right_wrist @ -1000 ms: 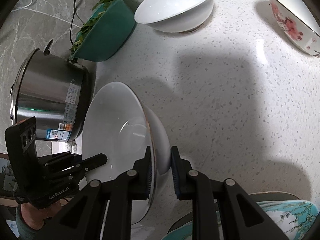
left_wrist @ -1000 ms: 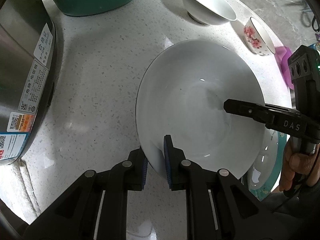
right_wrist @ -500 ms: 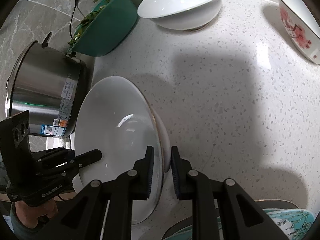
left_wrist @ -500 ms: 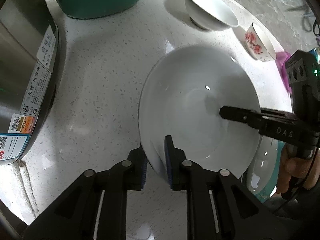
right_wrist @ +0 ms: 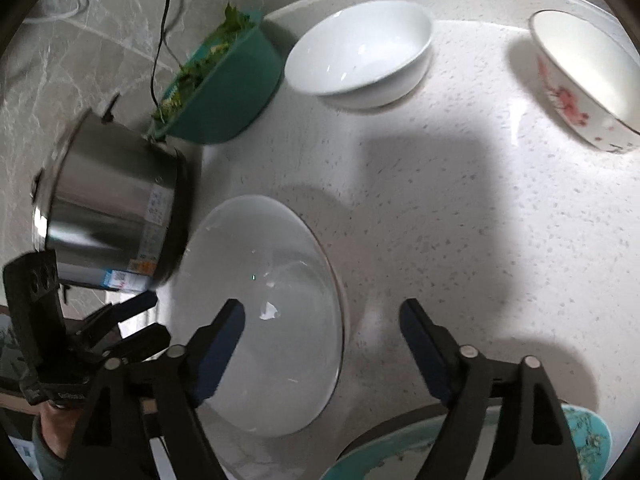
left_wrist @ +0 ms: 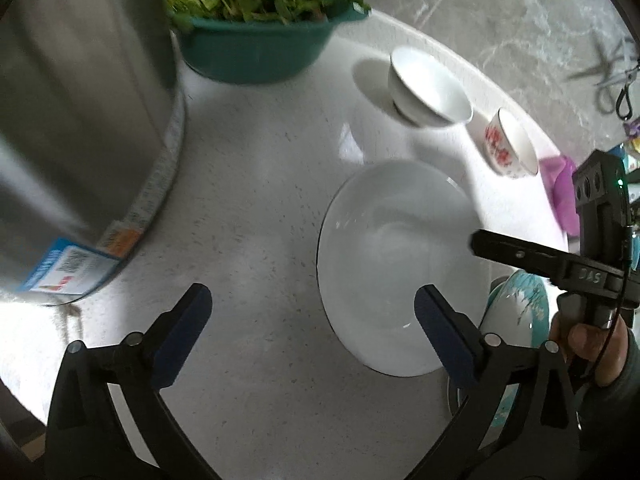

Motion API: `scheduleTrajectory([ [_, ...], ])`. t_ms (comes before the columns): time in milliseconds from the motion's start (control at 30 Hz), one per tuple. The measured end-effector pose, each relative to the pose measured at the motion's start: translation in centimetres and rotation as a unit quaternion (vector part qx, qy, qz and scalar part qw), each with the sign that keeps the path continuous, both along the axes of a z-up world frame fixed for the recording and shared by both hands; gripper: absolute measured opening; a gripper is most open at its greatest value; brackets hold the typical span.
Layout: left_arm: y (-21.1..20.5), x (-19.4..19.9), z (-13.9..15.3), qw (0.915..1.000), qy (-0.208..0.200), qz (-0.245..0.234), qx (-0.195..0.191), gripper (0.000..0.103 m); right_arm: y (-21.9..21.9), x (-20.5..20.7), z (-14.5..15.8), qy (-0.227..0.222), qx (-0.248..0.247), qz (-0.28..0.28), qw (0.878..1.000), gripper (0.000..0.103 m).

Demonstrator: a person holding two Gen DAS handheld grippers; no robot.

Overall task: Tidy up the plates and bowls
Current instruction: 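Lower the deep white plate beside the teal stack and open both grippers, then move both grippers to the white bowl beside the teal basket of greens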

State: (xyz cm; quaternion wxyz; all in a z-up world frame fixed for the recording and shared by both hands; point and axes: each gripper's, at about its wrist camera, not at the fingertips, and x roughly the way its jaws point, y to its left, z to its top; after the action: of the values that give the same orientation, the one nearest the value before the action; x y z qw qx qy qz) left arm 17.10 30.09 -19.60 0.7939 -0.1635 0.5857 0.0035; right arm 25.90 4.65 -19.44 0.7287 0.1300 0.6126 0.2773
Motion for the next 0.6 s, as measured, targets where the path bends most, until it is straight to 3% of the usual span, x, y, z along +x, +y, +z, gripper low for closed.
scheduleTrajectory([
  [167, -0.9, 0.1, 4.1, 0.9984, -0.055, -0.010, 0.011, 0.103, -4.2, -0.2, 3.2, -0.037, 0.045, -0.041, 0.998, 0.102],
  [300, -3.0, 2.3, 6.9, 0.9945, -0.094, -0.047, 0.003, 0.103, -8.5, 1.0, 6.0, -0.061, 0.068, -0.088, 0.992, 0.102],
  [367, -3.9, 4.1, 7.7, 0.9938, -0.093, -0.059, -0.016, 0.103, -10.4, 1.5, 7.6, -0.078, 0.077, -0.106, 0.988, 0.102],
  [500, -4.9, 8.8, 7.8, 0.9966, -0.057, -0.060, -0.005, 0.103, -12.7, 3.0, 10.0, -0.115, 0.063, -0.105, 0.986, 0.090],
  [600, -6.4, 12.7, 8.0, 0.9948, -0.059, -0.082, 0.010, 0.103, -12.5, 4.6, 11.0, -0.124, 0.050, -0.093, 0.987, 0.082],
])
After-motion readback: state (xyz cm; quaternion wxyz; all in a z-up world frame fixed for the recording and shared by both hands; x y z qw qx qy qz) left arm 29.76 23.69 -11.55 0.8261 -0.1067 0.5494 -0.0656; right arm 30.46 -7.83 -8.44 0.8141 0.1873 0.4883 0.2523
